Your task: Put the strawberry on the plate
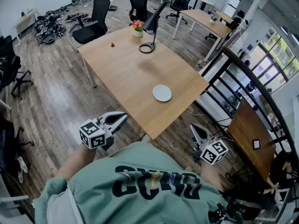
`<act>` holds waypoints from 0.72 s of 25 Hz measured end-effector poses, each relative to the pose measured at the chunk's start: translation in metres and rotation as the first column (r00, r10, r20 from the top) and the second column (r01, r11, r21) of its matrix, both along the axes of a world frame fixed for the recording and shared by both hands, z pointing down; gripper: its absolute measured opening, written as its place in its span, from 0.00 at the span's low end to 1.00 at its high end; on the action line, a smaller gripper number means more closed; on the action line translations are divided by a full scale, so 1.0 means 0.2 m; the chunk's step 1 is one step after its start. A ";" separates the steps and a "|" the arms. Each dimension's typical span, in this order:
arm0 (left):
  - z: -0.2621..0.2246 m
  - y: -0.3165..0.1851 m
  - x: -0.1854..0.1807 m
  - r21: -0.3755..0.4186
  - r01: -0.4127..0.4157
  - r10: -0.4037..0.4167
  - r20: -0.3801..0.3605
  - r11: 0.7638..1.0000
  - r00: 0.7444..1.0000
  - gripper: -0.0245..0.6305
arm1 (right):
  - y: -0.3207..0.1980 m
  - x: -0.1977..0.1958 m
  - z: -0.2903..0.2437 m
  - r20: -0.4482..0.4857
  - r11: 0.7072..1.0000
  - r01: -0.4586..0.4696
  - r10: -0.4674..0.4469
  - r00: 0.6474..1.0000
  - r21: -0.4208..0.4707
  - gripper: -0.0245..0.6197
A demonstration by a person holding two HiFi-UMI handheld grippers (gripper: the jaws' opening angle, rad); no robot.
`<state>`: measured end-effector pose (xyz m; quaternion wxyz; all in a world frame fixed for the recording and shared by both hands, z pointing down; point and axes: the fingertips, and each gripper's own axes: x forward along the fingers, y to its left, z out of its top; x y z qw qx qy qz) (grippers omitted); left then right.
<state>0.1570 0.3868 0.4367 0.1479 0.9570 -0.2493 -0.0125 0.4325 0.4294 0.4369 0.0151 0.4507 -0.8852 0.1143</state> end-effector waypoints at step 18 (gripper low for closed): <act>-0.05 0.17 0.23 -0.006 0.004 -0.004 0.027 1.000 1.000 0.04 | 0.15 0.22 0.05 -0.048 0.999 0.019 -0.017 0.999 0.033 0.05</act>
